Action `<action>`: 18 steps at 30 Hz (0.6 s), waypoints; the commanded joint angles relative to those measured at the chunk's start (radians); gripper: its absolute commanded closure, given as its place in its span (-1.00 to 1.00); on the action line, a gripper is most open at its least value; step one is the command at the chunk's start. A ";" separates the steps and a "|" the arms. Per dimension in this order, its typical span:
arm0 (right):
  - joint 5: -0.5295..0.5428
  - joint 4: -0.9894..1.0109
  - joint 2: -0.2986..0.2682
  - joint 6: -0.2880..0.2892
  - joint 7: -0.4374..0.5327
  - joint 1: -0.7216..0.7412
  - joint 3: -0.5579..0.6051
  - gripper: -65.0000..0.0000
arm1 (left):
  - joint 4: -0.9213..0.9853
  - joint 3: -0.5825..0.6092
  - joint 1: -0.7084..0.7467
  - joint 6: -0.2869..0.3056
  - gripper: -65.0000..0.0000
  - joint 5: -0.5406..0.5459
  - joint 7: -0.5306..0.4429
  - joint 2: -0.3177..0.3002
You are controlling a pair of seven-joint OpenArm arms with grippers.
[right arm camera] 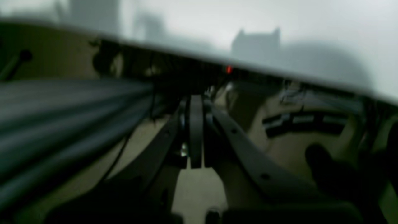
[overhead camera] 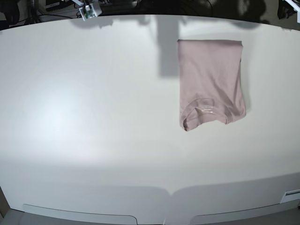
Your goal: Fold the T-shirt properly
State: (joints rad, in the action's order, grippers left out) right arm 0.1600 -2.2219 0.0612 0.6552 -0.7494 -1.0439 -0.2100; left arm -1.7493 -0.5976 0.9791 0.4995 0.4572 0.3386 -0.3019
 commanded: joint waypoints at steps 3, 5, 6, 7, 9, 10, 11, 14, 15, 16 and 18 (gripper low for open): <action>0.007 0.039 0.002 0.003 0.017 -0.041 -0.007 1.00 | 0.063 -0.010 0.016 0.055 1.00 -0.016 -0.018 -0.009; 0.005 0.100 0.002 0.003 0.021 -0.046 -0.007 1.00 | 0.136 -0.010 0.016 0.124 1.00 -0.011 -0.019 -0.008; 0.004 0.138 0.002 0.003 0.027 -0.046 -0.007 1.00 | 0.177 -0.010 0.015 0.161 1.00 -0.011 -0.023 -0.008; 0.003 0.181 0.000 0.003 0.041 -0.046 -0.007 1.00 | 0.221 -0.010 0.015 0.192 1.00 -0.012 -0.037 -0.008; 0.001 0.278 -0.018 0.003 0.088 -0.045 -0.007 1.00 | 0.312 -0.010 0.015 0.199 1.00 -0.012 -0.088 -0.008; 0.001 0.330 -0.031 0.003 0.118 -0.045 -0.006 1.00 | 0.356 -0.010 0.012 0.199 1.00 -0.012 -0.120 -0.009; 0.001 0.381 -0.047 0.002 0.148 -0.042 -0.006 1.00 | 0.398 -0.010 0.007 0.199 1.00 -0.013 -0.145 -0.009; 0.001 0.532 -0.094 -0.001 0.194 -0.003 -0.006 1.00 | 0.505 -0.010 -0.043 0.199 1.00 -0.073 -0.154 -0.008; 0.001 0.582 -0.108 -0.001 0.192 0.019 -0.006 1.00 | 0.540 -0.009 -0.066 0.199 1.00 -0.107 -0.153 -0.008; 0.001 0.632 -0.121 -0.001 0.193 0.042 -0.006 1.00 | 0.577 -0.009 -0.090 0.199 1.00 -0.134 -0.153 -0.008; 0.001 0.735 -0.149 -0.006 0.193 0.092 -0.006 1.00 | 0.651 -0.009 -0.135 0.199 1.00 -0.155 -0.154 -0.008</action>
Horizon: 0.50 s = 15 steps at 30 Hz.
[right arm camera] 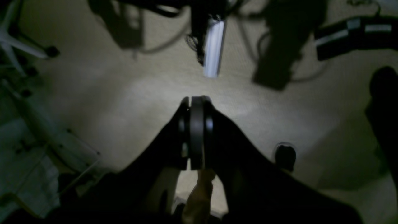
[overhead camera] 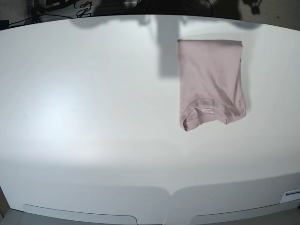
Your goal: Fold the T-shirt properly
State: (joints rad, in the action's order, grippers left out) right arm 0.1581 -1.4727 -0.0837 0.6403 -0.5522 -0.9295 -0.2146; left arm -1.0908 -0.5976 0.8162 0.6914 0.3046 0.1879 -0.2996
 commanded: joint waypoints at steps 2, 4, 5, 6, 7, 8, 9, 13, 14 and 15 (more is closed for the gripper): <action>0.003 0.088 -0.033 -0.033 -0.004 0.032 -0.001 1.00 | 0.070 -0.009 -0.012 0.007 1.00 -0.002 -0.007 -0.011; 0.003 0.190 -0.055 -0.091 0.014 0.087 -0.002 1.00 | 0.150 -0.009 -0.051 0.007 1.00 -0.002 -0.013 -0.011; 0.003 0.241 -0.064 -0.098 0.030 0.114 -0.001 1.00 | 0.188 -0.009 -0.071 0.007 1.00 -0.011 -0.026 -0.011; 0.003 0.291 -0.072 -0.098 0.048 0.141 -0.001 1.00 | 0.225 -0.009 -0.090 0.007 1.00 -0.034 -0.050 -0.011; 0.003 0.343 -0.081 -0.098 0.069 0.169 -0.001 1.00 | 0.259 -0.009 -0.109 0.007 1.00 -0.059 -0.079 -0.011; 0.002 0.396 -0.091 -0.098 0.089 0.196 -0.001 1.00 | 0.293 -0.009 -0.128 0.007 1.00 -0.081 -0.106 -0.011; 0.002 0.449 -0.100 -0.098 0.113 0.224 -0.001 1.00 | 0.325 -0.009 -0.148 0.007 1.00 -0.099 -0.130 -0.010; -0.001 0.663 -0.138 -0.098 0.220 0.344 -0.001 1.00 | 0.446 -0.009 -0.234 0.007 1.00 -0.168 -0.197 -0.003; -0.001 0.713 -0.145 -0.098 0.245 0.375 -0.001 1.00 | 0.473 -0.009 -0.257 0.007 1.00 -0.188 -0.213 0.003; -0.001 0.761 -0.149 -0.098 0.271 0.406 -0.001 1.00 | 0.497 -0.009 -0.281 0.007 1.00 -0.210 -0.230 0.011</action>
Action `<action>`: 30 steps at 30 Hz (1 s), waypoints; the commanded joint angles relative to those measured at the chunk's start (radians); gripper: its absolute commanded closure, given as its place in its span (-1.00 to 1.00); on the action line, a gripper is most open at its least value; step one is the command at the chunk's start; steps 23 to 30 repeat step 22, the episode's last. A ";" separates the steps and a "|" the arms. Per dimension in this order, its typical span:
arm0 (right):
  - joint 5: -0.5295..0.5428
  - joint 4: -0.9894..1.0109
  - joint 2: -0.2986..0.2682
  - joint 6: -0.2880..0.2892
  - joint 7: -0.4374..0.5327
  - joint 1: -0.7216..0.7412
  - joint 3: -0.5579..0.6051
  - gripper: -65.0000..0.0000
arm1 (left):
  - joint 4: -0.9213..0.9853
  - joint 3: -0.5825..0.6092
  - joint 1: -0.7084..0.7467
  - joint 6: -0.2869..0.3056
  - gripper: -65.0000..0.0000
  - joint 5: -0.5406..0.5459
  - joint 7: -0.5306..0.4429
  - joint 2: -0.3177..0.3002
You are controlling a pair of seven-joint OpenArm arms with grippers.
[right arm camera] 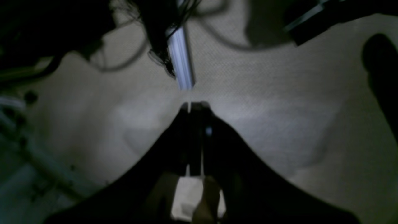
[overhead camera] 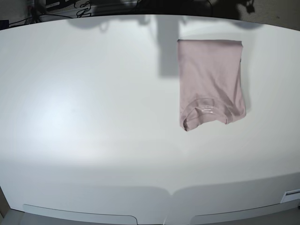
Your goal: Fold the T-shirt properly
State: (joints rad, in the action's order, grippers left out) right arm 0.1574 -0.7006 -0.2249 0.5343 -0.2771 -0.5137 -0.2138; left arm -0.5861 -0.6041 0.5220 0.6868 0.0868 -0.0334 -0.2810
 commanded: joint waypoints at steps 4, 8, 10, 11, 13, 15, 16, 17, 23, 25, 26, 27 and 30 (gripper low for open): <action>0.000 0.151 -0.010 0.008 0.076 0.109 -0.002 1.00 | 0.083 -0.003 -0.090 -0.048 1.00 -0.095 -0.052 0.053; -0.035 0.251 -0.001 0.008 0.117 0.212 -0.002 1.00 | 0.157 -0.003 -0.186 -0.167 1.00 -0.205 -0.091 0.119; -0.069 0.276 0.007 0.008 0.117 0.247 -0.002 1.00 | 0.187 -0.003 -0.230 -0.180 1.00 -0.241 -0.087 0.138; -0.080 0.285 0.009 0.007 0.117 0.259 -0.002 1.00 | 0.200 -0.003 -0.246 -0.181 1.00 -0.255 -0.088 0.146; -0.082 0.292 0.009 0.006 0.122 0.267 -0.002 1.00 | 0.220 -0.003 -0.267 -0.192 1.00 -0.255 -0.089 0.153; -0.083 0.292 0.009 0.006 0.140 0.267 -0.002 1.00 | 0.234 -0.003 -0.280 -0.203 1.00 -0.255 -0.092 0.151; -0.082 0.292 0.009 0.006 0.143 0.267 -0.002 1.00 | 0.234 -0.003 -0.285 -0.211 1.00 -0.255 -0.092 0.150; -0.079 0.292 0.009 0.006 0.145 0.267 -0.002 1.00 | 0.232 -0.003 -0.286 -0.219 1.00 -0.255 -0.092 0.149; -0.075 0.292 0.013 0.006 0.158 0.275 -0.002 1.00 | 0.233 -0.003 -0.302 -0.224 1.00 -0.255 -0.094 0.159; -0.075 0.292 0.013 0.006 0.158 0.275 -0.002 1.00 | 0.233 -0.003 -0.302 -0.224 1.00 -0.255 -0.094 0.159; -0.075 0.292 0.013 0.006 0.158 0.275 -0.002 1.00 | 0.233 -0.003 -0.302 -0.224 1.00 -0.255 -0.094 0.159; -0.075 0.292 0.013 0.006 0.158 0.275 -0.002 1.00 | 0.233 -0.003 -0.302 -0.224 1.00 -0.255 -0.094 0.159; -0.075 0.292 0.013 0.006 0.158 0.275 -0.002 1.00 | 0.233 -0.003 -0.302 -0.224 1.00 -0.255 -0.094 0.159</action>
